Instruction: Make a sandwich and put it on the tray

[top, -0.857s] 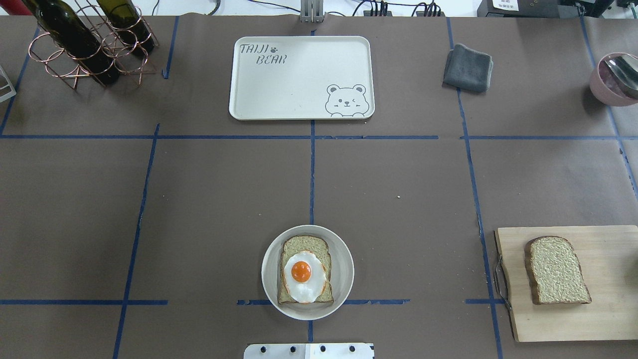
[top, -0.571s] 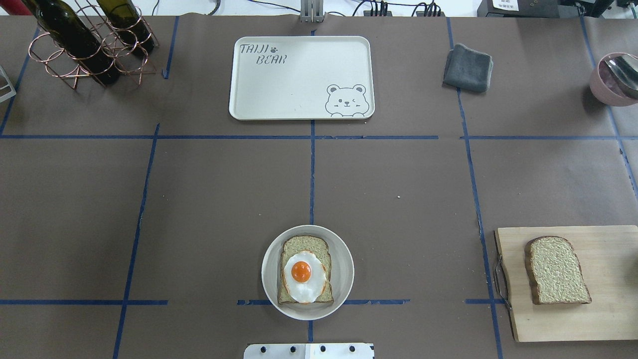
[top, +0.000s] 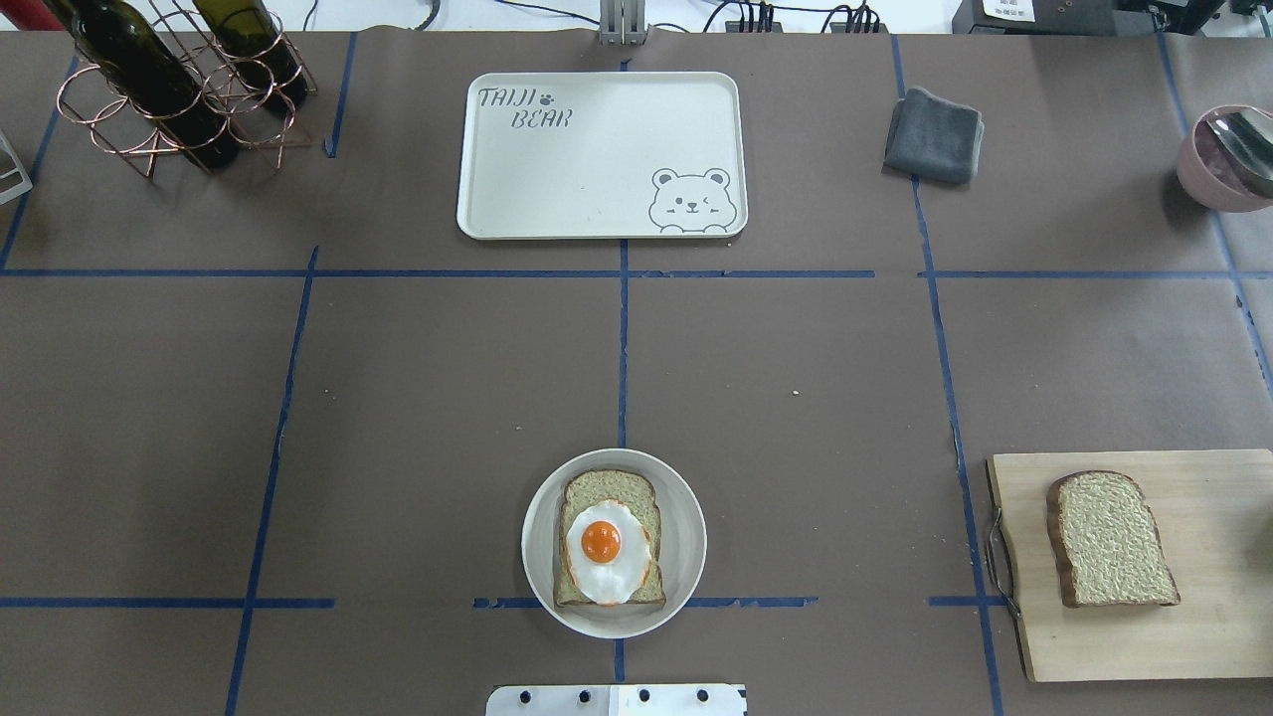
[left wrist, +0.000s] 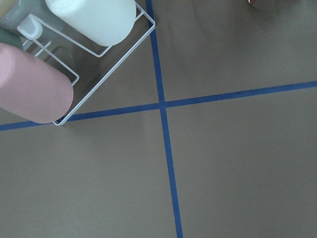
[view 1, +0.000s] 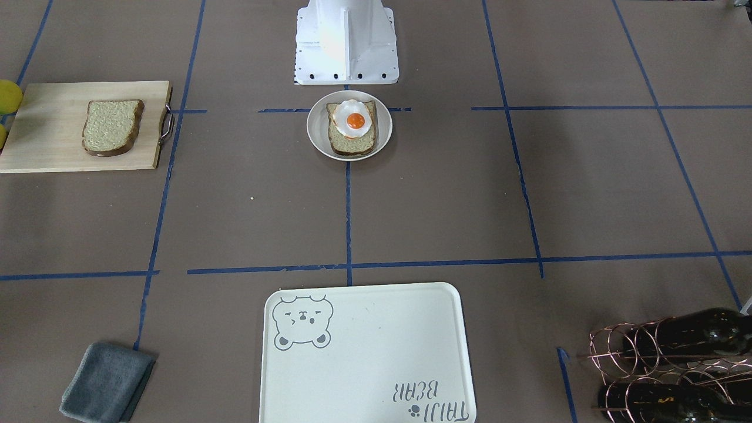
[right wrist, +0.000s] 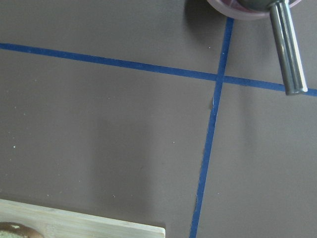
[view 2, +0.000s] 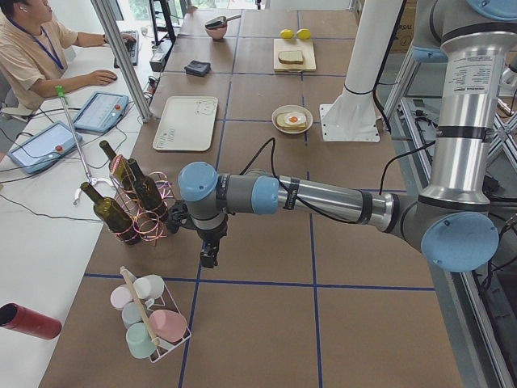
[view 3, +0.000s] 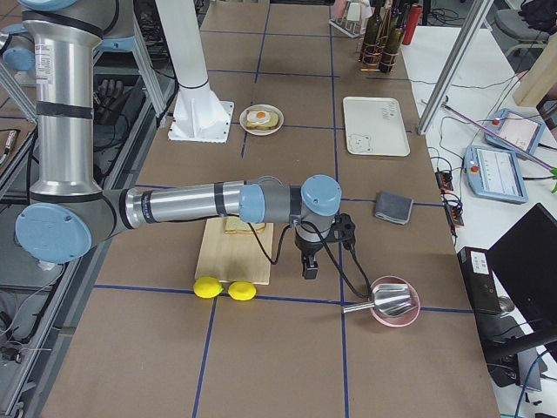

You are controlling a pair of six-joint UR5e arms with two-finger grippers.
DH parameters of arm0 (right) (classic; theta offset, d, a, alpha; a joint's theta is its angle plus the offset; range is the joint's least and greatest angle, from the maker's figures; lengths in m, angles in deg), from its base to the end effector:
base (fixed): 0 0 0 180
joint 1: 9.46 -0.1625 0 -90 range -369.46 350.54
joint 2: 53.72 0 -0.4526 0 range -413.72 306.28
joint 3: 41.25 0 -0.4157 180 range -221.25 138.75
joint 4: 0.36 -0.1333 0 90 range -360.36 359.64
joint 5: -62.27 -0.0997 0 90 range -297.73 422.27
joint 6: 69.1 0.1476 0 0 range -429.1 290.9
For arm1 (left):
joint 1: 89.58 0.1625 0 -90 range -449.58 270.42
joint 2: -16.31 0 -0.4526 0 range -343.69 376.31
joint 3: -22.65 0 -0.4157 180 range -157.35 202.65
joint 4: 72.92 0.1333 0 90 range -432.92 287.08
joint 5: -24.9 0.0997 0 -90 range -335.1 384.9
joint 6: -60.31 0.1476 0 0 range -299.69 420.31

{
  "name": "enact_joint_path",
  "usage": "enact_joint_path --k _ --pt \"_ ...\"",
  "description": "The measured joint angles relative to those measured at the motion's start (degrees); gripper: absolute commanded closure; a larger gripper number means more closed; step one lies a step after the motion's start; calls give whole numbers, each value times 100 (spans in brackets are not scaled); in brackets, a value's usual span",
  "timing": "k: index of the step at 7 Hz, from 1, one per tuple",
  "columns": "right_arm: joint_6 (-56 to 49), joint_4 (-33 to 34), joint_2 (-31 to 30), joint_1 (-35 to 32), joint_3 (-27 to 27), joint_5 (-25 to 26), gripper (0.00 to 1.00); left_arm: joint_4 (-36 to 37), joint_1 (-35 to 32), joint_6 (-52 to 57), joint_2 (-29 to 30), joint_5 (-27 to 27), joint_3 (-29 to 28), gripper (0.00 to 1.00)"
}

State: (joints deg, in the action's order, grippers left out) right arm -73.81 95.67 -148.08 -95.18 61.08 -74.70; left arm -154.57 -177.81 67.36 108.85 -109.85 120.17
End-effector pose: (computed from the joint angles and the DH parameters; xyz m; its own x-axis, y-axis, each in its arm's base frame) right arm -0.0105 -0.4809 0.6534 0.6702 -0.1572 0.7253 0.1301 0.9871 0.0937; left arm -0.0129 -0.5328 0.6438 0.7000 0.1652 -0.6947 -0.1177 0.9863 0.1160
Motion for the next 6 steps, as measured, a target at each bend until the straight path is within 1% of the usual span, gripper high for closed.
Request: enact_joint_path --k 3,4,5,6 --pt "-10 -250 -194 85 62 -151 0 -53 36 39 -19 -38 32 0" --pt "-8 -281 -213 248 68 -204 0 -105 43 49 -31 -73 68 0" --pt "126 -387 -224 559 90 -334 0 -244 52 49 -38 -191 102 0" --pt "673 -816 -338 976 151 -480 0 -383 62 36 -43 -340 118 0"
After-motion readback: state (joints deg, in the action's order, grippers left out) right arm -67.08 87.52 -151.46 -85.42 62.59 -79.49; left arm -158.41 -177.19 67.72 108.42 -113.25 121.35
